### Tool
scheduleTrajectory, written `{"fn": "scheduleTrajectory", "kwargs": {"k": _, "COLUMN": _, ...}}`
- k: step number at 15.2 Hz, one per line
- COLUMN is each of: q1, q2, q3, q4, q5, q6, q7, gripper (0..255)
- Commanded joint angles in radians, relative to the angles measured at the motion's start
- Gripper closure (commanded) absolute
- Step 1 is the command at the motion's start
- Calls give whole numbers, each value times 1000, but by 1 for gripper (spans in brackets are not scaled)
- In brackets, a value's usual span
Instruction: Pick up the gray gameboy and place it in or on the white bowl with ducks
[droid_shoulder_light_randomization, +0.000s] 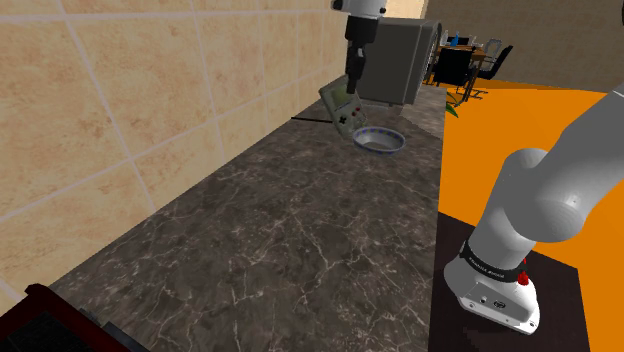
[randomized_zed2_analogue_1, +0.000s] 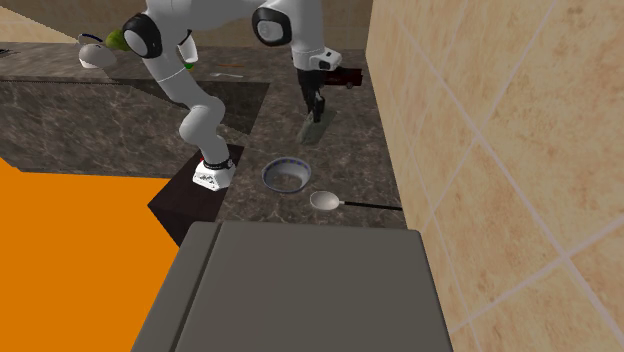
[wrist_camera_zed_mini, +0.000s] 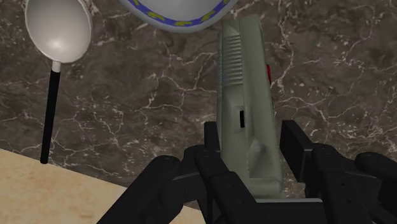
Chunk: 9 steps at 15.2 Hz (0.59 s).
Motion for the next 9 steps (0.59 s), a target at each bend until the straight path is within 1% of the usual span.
{"fn": "scheduleTrajectory", "kwargs": {"k": 1, "q1": 0, "q2": 7, "q3": -1, "q4": 35, "q5": 1, "q6": -27, "q7": -1, "gripper": 255}}
{"fn": "scheduleTrajectory", "kwargs": {"k": 2, "q1": 1, "q2": 9, "q3": 0, "q4": 46, "q5": 1, "q6": -37, "q7": 0, "gripper": 255}}
{"fn": "scheduleTrajectory", "kwargs": {"k": 9, "q1": -54, "q2": -87, "q3": -89, "q4": 42, "q5": -43, "q6": -128, "q7": -130, "gripper": 255}}
